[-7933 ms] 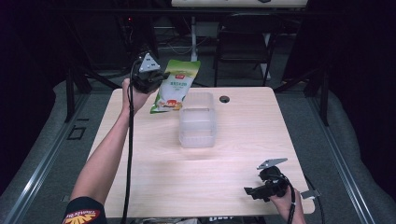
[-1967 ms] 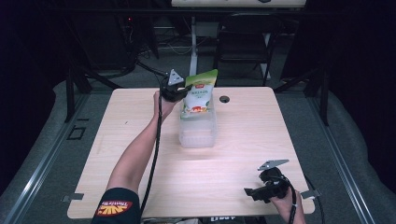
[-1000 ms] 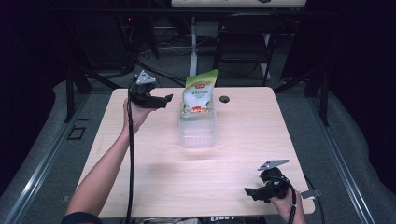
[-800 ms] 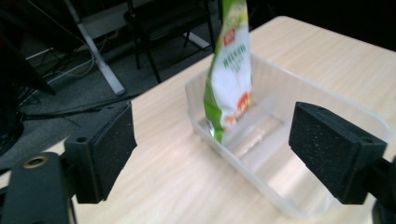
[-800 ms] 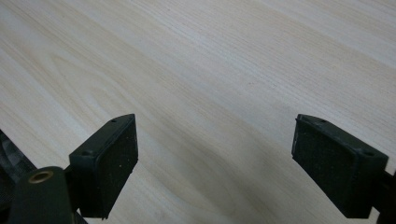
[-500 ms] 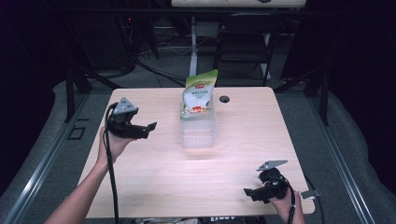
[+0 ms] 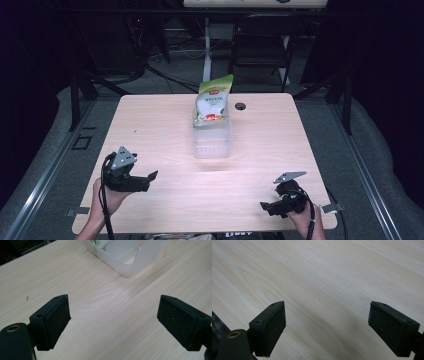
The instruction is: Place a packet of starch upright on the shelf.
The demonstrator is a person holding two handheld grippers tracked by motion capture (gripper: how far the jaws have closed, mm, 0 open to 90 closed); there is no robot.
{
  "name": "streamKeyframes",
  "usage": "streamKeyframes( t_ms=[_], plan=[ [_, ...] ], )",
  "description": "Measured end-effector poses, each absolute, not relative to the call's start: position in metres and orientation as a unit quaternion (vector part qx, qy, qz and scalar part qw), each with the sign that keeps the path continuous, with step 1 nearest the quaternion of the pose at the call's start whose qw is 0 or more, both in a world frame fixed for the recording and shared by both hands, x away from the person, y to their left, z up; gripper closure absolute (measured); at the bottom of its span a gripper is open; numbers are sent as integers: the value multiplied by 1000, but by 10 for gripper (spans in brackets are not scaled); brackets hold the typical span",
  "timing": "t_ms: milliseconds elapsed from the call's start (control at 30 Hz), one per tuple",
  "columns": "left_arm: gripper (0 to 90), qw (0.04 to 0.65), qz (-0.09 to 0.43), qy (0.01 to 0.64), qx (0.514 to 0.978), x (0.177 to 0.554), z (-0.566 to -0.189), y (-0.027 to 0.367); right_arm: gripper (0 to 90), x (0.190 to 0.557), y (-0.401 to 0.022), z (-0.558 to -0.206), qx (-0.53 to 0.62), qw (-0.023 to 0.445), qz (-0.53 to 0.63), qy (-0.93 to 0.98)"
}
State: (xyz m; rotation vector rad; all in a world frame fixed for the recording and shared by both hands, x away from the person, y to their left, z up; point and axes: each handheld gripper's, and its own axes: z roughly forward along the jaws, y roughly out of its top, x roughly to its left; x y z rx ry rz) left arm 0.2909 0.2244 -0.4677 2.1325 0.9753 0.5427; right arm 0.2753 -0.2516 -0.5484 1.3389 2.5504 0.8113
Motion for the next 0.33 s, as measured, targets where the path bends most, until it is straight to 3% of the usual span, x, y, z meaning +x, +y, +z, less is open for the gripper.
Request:
streamKeyframes(
  t_ms=[333],
  plan=[
    [70, 345, 192, 387, 833, 294, -486, 225, 141, 275, -251, -548, 444, 76, 270, 851]
  ],
)
